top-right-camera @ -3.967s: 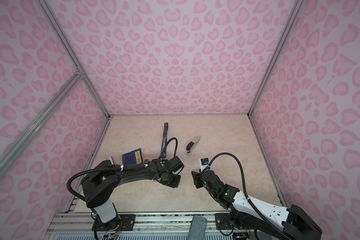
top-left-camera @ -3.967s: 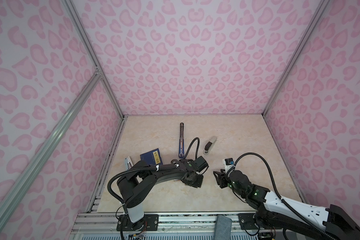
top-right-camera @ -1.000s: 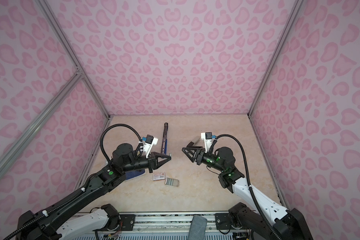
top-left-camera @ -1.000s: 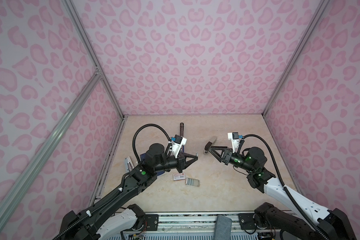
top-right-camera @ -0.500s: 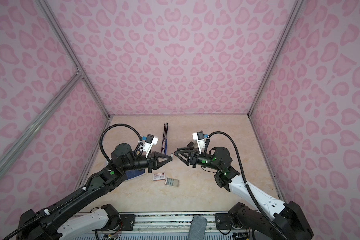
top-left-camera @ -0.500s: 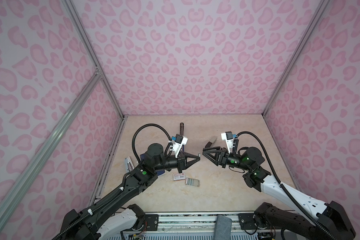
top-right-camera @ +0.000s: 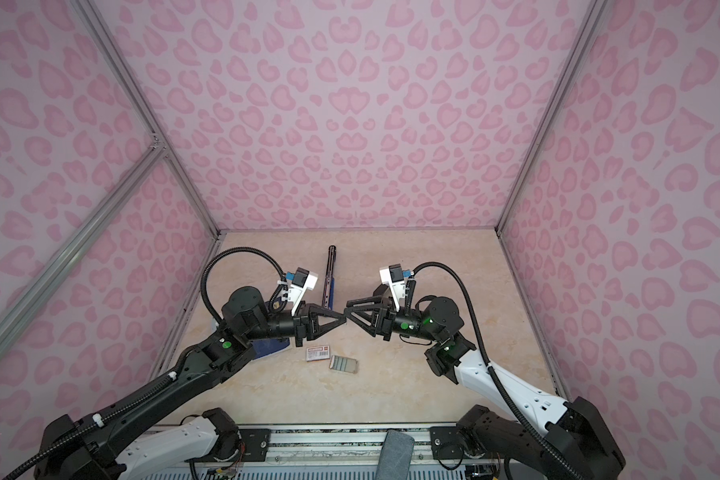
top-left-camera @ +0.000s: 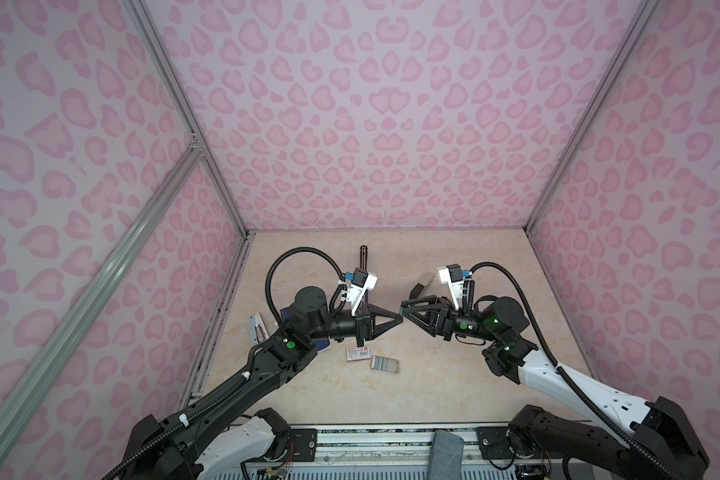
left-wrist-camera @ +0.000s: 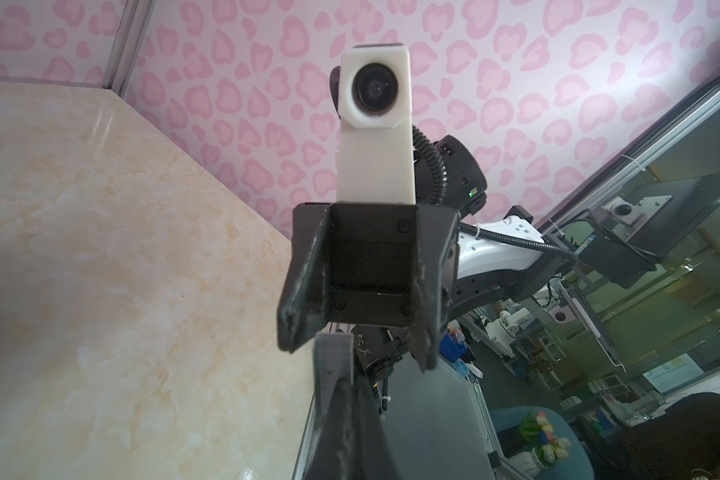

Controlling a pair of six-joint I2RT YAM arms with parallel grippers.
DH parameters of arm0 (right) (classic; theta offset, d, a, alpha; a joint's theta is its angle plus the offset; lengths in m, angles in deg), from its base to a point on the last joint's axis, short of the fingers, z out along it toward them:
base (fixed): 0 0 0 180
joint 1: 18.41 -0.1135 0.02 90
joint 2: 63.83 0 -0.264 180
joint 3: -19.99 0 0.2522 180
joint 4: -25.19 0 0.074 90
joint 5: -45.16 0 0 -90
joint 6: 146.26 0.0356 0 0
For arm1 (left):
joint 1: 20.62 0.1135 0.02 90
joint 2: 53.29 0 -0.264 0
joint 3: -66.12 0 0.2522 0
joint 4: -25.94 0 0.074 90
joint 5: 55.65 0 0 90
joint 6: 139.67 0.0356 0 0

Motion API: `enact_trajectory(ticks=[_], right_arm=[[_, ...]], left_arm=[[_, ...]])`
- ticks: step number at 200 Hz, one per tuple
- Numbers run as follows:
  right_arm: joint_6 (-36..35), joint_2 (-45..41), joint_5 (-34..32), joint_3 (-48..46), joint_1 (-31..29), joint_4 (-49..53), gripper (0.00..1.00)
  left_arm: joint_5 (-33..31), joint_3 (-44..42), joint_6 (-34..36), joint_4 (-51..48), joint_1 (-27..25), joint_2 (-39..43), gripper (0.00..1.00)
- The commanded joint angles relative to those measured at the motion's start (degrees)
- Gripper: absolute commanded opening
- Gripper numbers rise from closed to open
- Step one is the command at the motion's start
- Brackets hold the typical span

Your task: Load the staples into the stapler

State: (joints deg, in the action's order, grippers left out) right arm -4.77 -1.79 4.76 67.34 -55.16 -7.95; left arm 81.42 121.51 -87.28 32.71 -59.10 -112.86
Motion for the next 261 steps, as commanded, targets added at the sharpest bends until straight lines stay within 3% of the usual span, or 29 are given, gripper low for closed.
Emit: enact_trajectory(ticks=[1,114,219,238,261], right_arm=[[1.0,0.4,1.5,0.3,-0.2,-3.6,0.44],[1.3,1.0,1.9,-0.5,-0.3,-5.1,0.27],[-0.1,0.6,1.4,-0.5,-0.2,-3.5,0.19],[-0.3,0.4,1.0,-0.7,-0.3,-3.2,0.18],[-1.1,-0.1,0.5,-0.6,-0.2,-2.0,0.18]], left_arm=[[1.5,-0.2,-0.9,3.5,0.0,-0.1,0.03],[1.3,-0.5,-1.4,4.1,0.1,0.3,0.03],[0.4,-0.2,-1.7,3.8,0.1,0.5,0.03],[0.1,-0.2,-1.6,3.5,0.1,0.6,0.09],[0.0,-0.1,-1.6,3.3,0.1,0.7,0.23]])
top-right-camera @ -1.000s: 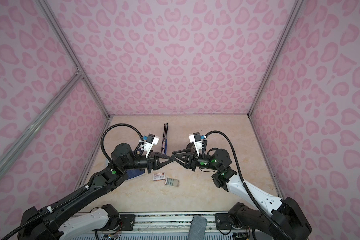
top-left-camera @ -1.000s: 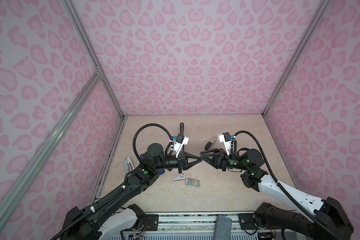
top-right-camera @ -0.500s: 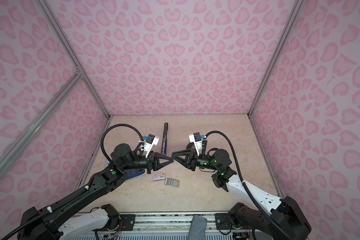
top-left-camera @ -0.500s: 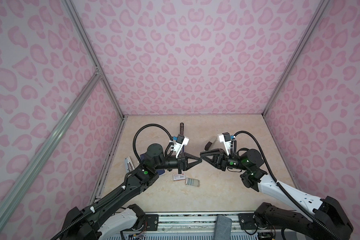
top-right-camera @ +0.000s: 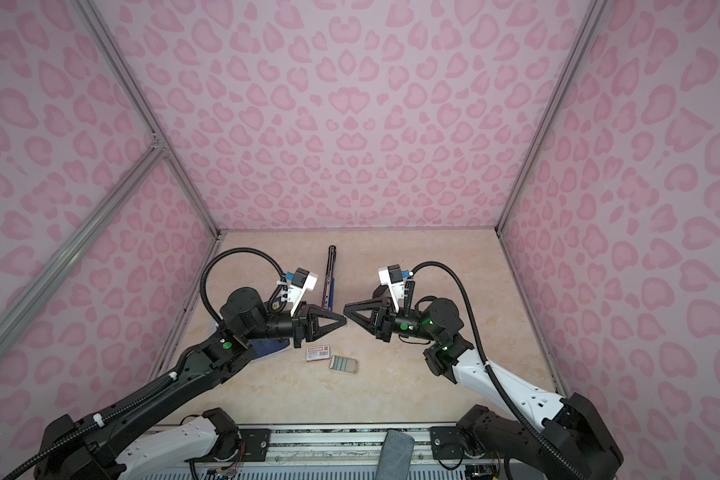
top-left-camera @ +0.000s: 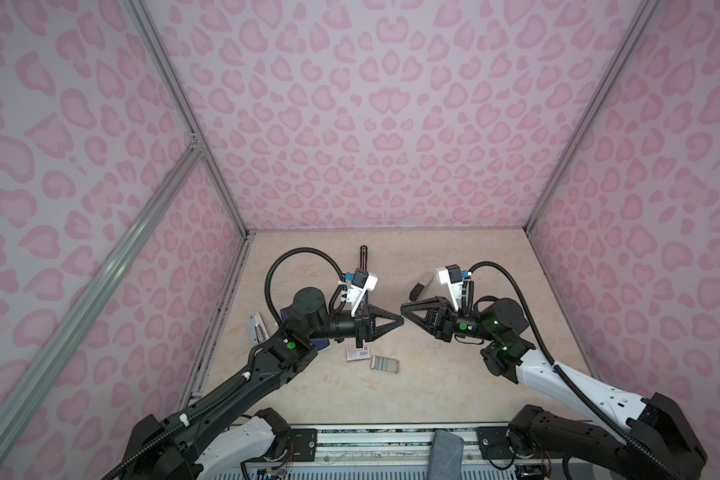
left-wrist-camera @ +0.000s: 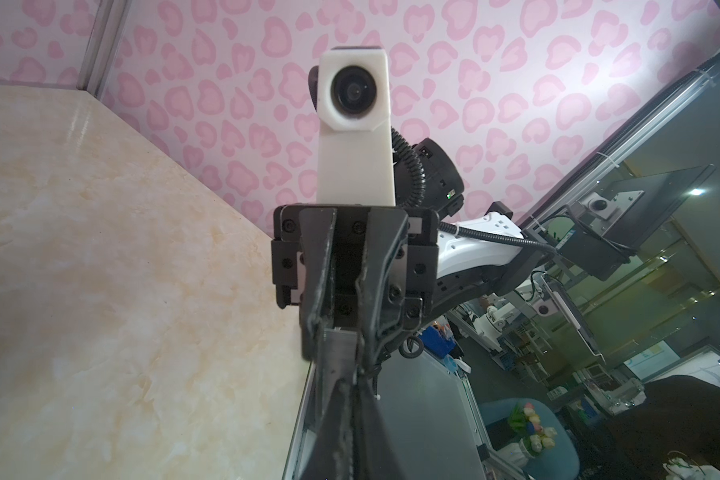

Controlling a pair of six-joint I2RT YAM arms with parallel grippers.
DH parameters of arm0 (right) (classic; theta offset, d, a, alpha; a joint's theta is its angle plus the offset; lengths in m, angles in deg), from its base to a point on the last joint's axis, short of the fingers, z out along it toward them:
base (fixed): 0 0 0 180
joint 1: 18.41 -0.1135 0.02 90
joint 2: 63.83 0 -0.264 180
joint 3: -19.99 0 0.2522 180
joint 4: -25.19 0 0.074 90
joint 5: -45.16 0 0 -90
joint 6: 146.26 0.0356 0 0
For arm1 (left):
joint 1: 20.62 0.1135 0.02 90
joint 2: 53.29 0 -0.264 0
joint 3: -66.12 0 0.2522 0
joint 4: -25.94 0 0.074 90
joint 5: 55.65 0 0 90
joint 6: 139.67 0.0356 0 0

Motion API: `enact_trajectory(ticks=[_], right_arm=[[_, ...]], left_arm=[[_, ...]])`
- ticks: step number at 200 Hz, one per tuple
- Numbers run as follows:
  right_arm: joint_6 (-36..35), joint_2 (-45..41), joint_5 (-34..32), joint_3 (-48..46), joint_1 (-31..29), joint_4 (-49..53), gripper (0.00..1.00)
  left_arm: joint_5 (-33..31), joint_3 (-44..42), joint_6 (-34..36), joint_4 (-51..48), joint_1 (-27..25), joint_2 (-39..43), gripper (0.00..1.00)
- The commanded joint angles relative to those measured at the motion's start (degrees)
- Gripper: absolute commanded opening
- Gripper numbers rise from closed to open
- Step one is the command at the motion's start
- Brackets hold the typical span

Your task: Load the staples into the stapler

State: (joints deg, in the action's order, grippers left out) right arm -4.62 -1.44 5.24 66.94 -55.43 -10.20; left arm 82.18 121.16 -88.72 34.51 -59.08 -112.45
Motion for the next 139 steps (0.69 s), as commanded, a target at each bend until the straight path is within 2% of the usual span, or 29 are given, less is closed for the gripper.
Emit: enact_trajectory(ticks=[1,12,30,61,88,105,108,117,139], right_arm=[[-1.2,-0.5,0.0,-0.2,0.0,0.3,0.18],[-1.9,-0.8,-0.4,-0.2,0.0,1.2,0.18],[-2.5,-1.1,-0.8,-0.1,0.1,2.0,0.18],[-2.8,-1.6,-1.2,-0.2,0.7,2.7,0.18],[-3.3,-3.0,-1.4,-0.5,1.9,4.6,0.18],[-5.6,-4.4,-2.1,-0.3,2.5,9.0,0.18],[-6.1,-4.7,-2.3,-0.2,2.6,10.0,0.18],[-7.7,-5.5,-2.9,0.1,2.8,13.0,0.18],[-10.6,-7.1,-4.4,0.6,3.6,19.3,0.18]], left_arm=[[-0.8,0.3,-0.2,1.5,0.0,0.3,0.24],[-0.9,0.3,-0.2,1.4,0.1,0.4,0.29],[-1.3,0.2,-0.2,1.2,0.0,0.9,0.32],[-2.7,-0.3,0.5,-0.9,1.0,2.7,0.33],[-5.7,-2.3,0.6,-3.1,3.9,6.5,0.33],[-9.2,-3.4,1.0,-5.7,6.1,9.0,0.35],[-9.9,-3.5,1.0,-6.2,6.5,9.4,0.40],[-12.2,-3.8,1.3,-8.2,7.5,9.9,0.44],[-19.7,-1.6,3.5,-17.9,9.0,7.8,0.48]])
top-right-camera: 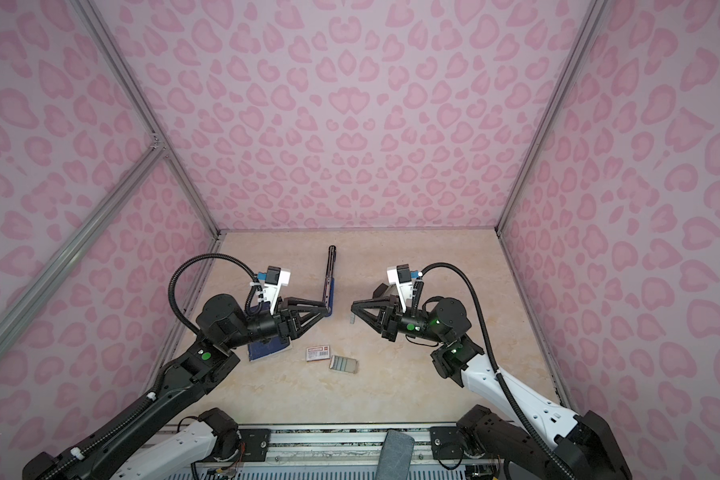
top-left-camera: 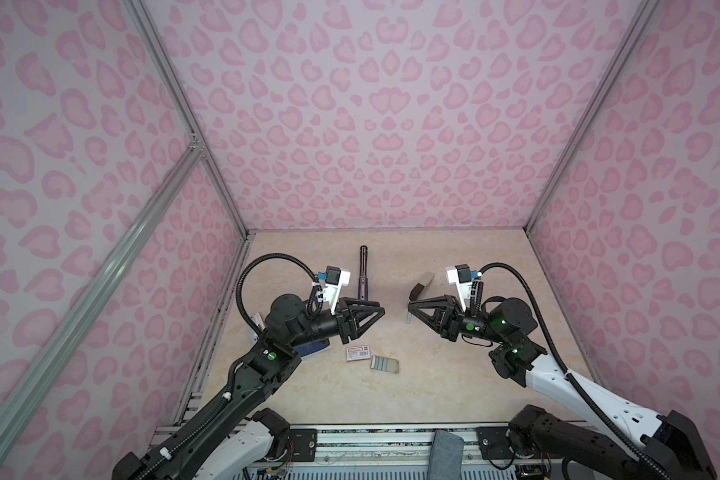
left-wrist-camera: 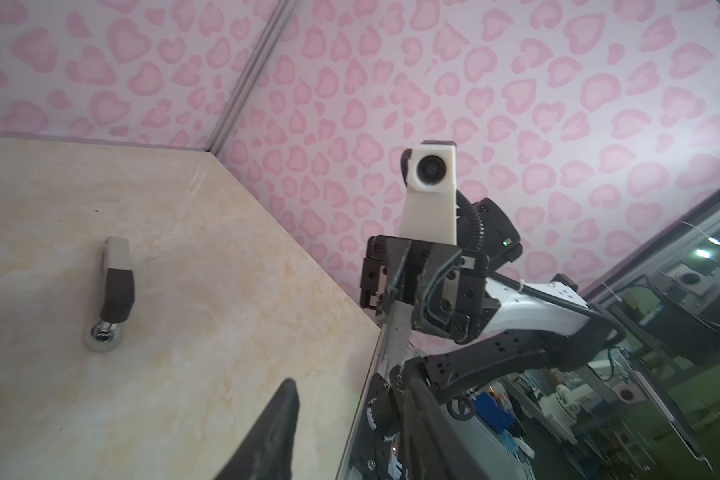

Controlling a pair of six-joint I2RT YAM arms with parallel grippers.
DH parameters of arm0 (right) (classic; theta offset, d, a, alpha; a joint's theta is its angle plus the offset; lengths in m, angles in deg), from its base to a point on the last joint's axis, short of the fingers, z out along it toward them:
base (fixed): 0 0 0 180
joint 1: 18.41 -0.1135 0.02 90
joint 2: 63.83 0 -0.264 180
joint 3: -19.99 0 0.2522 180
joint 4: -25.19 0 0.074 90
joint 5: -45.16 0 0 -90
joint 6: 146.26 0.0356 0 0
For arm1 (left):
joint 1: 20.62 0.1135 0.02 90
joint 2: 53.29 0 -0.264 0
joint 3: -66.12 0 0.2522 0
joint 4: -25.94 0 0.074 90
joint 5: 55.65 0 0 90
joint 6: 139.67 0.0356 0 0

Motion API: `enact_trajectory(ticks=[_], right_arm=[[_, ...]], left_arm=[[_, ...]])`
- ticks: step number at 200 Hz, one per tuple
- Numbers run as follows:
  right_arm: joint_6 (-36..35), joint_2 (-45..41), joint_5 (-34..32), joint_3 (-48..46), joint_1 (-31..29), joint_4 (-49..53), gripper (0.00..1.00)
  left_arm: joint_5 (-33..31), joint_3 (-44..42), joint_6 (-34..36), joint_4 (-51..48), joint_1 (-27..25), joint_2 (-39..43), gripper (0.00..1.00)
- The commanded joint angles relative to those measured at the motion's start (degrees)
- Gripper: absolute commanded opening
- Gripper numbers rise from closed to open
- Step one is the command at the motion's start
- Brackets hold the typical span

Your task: Load the staples into the stapler

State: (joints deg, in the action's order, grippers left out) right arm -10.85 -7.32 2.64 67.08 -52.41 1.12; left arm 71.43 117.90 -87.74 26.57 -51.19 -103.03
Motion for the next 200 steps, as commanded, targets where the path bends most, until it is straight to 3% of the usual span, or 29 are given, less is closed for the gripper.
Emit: enact_trajectory(ticks=[1,47,91,154,200], right_arm=[[-4.5,-1.3,-1.9,0.5,0.6,8.3,0.18],[-12.3,-3.8,-7.1,3.1,1.7,26.0,0.18],[-20.4,-3.8,-15.6,6.6,2.0,43.9,0.17],[-20.8,-6.3,-17.1,4.2,3.0,46.1,0.18],[-20.2,-8.1,-16.8,3.1,3.3,45.5,0.18]], left_arm=[[-9.4,1.8,2.6,-10.4,1.2,-1.8,0.48],[-22.5,7.4,5.7,-21.2,1.7,-13.5,0.53],[-27.4,13.2,7.6,-23.0,1.9,-27.8,0.54],[-34.7,24.2,10.6,-24.7,1.9,-47.5,0.56],[-41.8,35.4,12.3,-31.6,1.9,-59.8,0.55]])
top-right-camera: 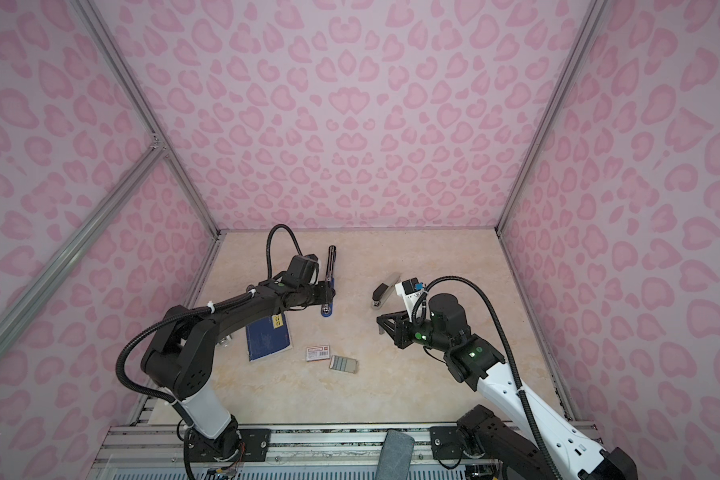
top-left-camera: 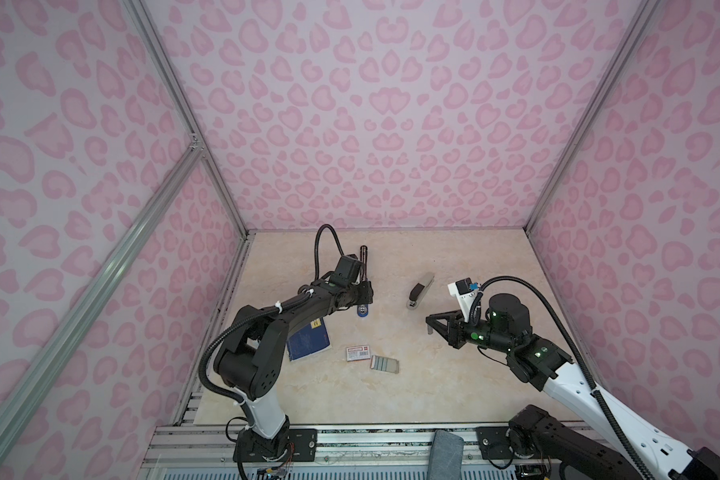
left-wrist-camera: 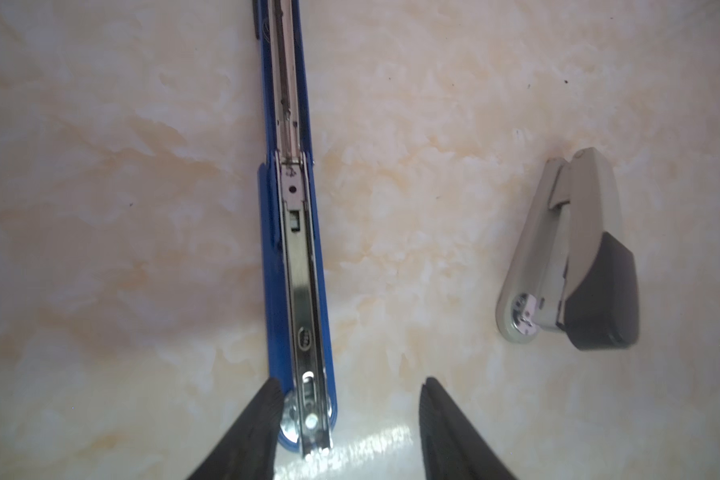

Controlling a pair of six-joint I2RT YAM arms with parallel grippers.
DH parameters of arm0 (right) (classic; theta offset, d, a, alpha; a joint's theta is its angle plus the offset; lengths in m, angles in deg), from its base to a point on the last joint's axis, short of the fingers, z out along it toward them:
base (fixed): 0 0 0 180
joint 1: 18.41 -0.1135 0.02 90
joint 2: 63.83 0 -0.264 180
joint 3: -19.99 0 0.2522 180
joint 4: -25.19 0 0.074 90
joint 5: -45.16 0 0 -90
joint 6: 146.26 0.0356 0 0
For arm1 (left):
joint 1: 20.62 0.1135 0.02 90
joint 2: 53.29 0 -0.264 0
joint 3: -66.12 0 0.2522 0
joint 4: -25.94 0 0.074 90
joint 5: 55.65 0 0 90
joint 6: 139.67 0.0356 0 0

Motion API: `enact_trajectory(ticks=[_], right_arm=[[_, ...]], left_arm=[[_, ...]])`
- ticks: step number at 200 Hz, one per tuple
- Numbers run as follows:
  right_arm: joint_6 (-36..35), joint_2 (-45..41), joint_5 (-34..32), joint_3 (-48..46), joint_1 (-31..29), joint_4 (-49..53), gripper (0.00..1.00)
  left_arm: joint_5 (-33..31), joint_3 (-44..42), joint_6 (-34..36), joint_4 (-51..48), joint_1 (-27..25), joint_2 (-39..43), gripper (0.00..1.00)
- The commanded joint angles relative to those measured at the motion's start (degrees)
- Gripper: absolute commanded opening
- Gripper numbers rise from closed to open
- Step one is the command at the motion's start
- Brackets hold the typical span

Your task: Load the staples into the stapler

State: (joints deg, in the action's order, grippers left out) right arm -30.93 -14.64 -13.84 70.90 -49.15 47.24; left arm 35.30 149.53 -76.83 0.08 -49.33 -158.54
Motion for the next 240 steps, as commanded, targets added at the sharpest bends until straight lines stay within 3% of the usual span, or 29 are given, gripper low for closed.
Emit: enact_trajectory(ticks=[1,33,53,67,105,139,167,177,240], right_arm=[[0.0,-0.8,-0.3,-0.7,0.1,-0.6,0.18],[0.4,-1.3,0.3,-1.5,0.5,-1.4,0.18],[0.8,-1.4,0.6,-2.0,0.5,-2.1,0.18],[1.0,-1.7,0.6,-2.5,0.6,-2.6,0.18],[1.8,-2.2,1.0,-3.8,1.1,-4.1,0.19],[2.2,-2.5,1.4,-4.3,1.4,-5.0,0.19],[2.4,-2.8,1.6,-4.7,1.4,-5.5,0.19],[2.4,-2.9,1.7,-4.8,1.5,-5.5,0.19],[2.5,-3.3,1.6,-5.2,1.9,-5.7,0.19]], left_arm=[[-5.8,3.9,1.4,-5.2,0.1,-4.4,0.55],[-6.5,7.1,1.4,-7.7,-0.1,-9.6,0.50],[-5.4,10.0,1.2,-9.9,-0.4,-11.8,0.37],[-4.1,10.0,0.8,-10.3,-0.9,-11.9,0.23],[-4.7,9.1,-1.1,-12.1,-3.9,-10.4,0.07],[-6.1,7.8,-5.0,-13.5,-7.6,-8.8,0.07],[-4.6,7.8,-8.1,-14.1,-9.9,-8.2,0.28],[-3.5,7.8,-8.4,-14.2,-10.5,-8.3,0.31],[3.1,5.2,-10.0,-13.3,-14.5,-6.5,0.32]])
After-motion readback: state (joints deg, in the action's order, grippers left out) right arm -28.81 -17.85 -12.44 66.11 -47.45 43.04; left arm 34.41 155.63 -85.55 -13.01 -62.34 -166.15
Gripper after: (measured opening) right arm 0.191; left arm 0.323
